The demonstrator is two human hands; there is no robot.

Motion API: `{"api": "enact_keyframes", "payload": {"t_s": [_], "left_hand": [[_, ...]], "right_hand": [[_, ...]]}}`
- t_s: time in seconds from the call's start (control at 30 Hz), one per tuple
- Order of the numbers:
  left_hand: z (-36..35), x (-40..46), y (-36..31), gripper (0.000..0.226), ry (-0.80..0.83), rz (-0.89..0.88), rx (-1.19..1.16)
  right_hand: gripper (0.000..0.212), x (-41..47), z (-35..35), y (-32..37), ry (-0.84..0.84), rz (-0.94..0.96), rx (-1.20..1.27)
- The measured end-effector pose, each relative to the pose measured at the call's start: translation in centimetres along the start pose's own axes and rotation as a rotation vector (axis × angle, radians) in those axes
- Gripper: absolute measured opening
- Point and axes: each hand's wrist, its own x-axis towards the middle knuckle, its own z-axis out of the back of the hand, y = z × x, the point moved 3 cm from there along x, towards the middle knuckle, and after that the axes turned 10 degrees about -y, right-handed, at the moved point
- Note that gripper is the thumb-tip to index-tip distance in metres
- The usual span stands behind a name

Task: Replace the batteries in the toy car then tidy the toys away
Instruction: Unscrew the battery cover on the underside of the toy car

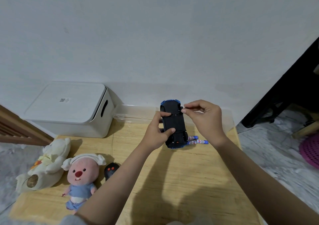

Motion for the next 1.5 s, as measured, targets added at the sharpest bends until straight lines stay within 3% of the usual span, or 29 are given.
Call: {"api": "enact_keyframes", "payload": {"t_s": [0.23,0.57,0.97,1.07,1.23,1.4,1.5], "left_hand": [[-0.3,-0.3,-0.3,0.045,0.009,0.007,-0.032],[-0.3,-0.3,-0.8,0.045,0.010,0.003,-0.034],[-0.2,-0.3,-0.9,0.046,0.013,0.005,-0.028],[-0.3,-0.3,-0.9,0.045,0.011,0.017,-0.032],[-0.3,-0.4,-0.9,0.044,0.007,-0.013,0.003],[-0.8,-0.4,-1.1,0.044,0.004,-0.040,0.032],[-0.9,-0.2,-1.2,0.044,-0.007,-0.052,0.032]], "right_hand": [[0.020,0.0,-0.2,-0.9,-0.058,-0.085,0.146],[0.010,-0.2,0.2,-2.5,-0.130,-0.294,0.294],[0.009,-0.3,0.2,-2.7,-0.131,-0.253,0.311],[0.012,-0.3,0.2,-2.5,-0.114,-0.173,0.262],[0.015,-0.6,-0.1,-1.5,-0.023,0.147,0.031],[0.011,-0.7,-0.2,-1.0,-0.156,0.478,-0.114],[0.012,-0.7,-0.2,-0.9,-0.164,0.497,-0.121]]}}
